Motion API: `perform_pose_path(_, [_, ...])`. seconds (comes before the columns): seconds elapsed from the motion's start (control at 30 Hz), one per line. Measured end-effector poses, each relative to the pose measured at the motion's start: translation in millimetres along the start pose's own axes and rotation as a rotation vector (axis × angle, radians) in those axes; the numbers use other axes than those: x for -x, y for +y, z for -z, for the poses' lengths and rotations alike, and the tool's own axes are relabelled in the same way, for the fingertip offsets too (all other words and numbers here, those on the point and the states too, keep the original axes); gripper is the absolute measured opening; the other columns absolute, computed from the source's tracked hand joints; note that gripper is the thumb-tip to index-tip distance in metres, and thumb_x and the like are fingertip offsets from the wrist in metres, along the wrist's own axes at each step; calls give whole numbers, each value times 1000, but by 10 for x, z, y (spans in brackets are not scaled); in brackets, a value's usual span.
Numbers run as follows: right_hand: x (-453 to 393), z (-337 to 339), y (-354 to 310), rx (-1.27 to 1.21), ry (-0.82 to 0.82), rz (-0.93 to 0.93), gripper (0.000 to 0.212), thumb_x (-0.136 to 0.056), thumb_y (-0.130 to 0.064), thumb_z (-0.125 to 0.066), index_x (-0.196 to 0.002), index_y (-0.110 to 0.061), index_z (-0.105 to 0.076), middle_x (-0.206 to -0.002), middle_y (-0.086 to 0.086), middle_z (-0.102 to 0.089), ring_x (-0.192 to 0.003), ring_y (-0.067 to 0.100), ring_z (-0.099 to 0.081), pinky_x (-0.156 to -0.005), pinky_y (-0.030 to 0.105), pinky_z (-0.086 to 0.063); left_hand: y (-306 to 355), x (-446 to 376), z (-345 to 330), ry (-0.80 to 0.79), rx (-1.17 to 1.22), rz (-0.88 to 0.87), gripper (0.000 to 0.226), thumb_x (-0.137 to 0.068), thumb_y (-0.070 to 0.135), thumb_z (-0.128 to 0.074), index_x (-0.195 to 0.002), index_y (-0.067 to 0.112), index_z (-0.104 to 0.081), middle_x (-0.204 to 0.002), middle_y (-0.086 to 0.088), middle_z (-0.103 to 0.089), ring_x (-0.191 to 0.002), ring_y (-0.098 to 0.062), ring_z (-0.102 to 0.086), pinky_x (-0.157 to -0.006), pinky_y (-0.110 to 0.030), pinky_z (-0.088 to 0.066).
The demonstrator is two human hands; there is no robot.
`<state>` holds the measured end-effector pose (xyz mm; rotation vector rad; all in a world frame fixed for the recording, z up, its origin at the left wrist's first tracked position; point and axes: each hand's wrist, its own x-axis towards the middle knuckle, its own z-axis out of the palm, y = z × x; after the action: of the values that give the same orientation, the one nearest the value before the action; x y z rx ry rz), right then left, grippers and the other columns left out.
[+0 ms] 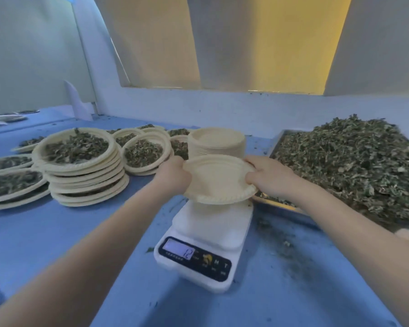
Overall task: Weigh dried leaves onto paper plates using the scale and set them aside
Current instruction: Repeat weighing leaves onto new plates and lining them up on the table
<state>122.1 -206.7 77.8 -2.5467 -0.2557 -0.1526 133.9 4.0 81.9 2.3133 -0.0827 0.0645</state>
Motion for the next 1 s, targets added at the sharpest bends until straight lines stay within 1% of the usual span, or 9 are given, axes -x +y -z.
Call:
perform_pose_path(0.1, [172, -237, 81, -6, -52, 1, 39, -87, -12, -47, -126, -19, -51, -109, 0, -55, -98, 17, -49, -72, 29, -35, -231, 129, -163, -17, -14, 55, 30, -84, -3, -39, -108, 2, -56, -107, -19, -58, -93, -30, -54, -69, -33, -38])
perform_pose_path(0.23, [273, -400, 164, 59, -64, 18, 34, -88, -15, -47, -121, -14, -52, -109, 0, -49, -103, 20, -48, -78, 33, -37, -347, 245, -269, 11, -36, 78, 41, -87, -1, -39, -126, 8, -48, -122, -12, -54, -96, -25, -49, -72, -31, -37])
perform_pose_path(0.3, [277, -442, 190, 147, -79, 18, 37, -91, -21, -47, -126, -11, -49, -121, 6, -49, -117, 26, -46, -90, 38, -40, -374, 263, -279, 11, -54, 89, 53, -89, 2, -40, -140, 13, -36, -129, -11, -49, -98, -25, -48, -74, -31, -39])
perform_pose_path(0.37, [286, -465, 210, 188, -75, -2, 53, -95, -33, -45, -142, -11, -36, -144, 6, -39, -132, 25, -36, -105, 42, -33, -380, 264, -247, 5, -23, 105, 61, -89, 6, -46, -146, 15, -27, -131, -11, -47, -96, -27, -53, -73, -34, -43])
perform_pose_path(0.43, [285, -468, 215, 144, -30, -4, 60, -96, -43, -43, -146, -13, -30, -150, 5, -33, -136, 22, -32, -109, 39, -30, -346, 252, -189, 26, -8, 95, 63, -88, 10, -50, -147, 13, -25, -131, -10, -45, -96, -28, -53, -74, -34, -43])
perform_pose_path(0.6, [248, -424, 184, 72, 56, 25, 64, -95, -53, -40, -147, -17, -31, -150, 3, -34, -137, 20, -31, -108, 34, -27, -170, 228, -65, 144, -9, -34, 58, -88, 9, -51, -143, 13, -34, -145, -4, -40, -128, -23, -41, -87, -30, -37])
perform_pose_path(0.7, [220, -409, 134, 58, 70, 66, 64, -93, -55, -40, -146, -19, -34, -151, -1, -34, -138, 16, -29, -108, 32, -26, -80, 228, -67, 160, 42, -97, 50, -88, 9, -53, -137, 15, -44, -136, -2, -48, -118, -18, -47, -80, -32, -43])
perform_pose_path(0.8, [209, -408, 74, 52, 73, 94, 61, -94, -54, -41, -144, -21, -37, -150, -2, -36, -137, 15, -31, -106, 30, -26, -49, 222, -104, 154, 70, -131, 48, -86, 9, -54, -133, 18, -48, -115, 0, -53, -101, -14, -48, -79, -26, -36])
perform_pose_path(1.0, [215, -418, -19, 37, 80, 126, 55, -93, -53, -43, -141, -25, -42, -146, -3, -41, -133, 13, -36, -100, 27, -28, -112, 242, -185, 144, 76, -161, 46, -84, 8, -55, -128, 20, -52, -131, 0, -52, -120, -15, -47, -87, -24, -33])
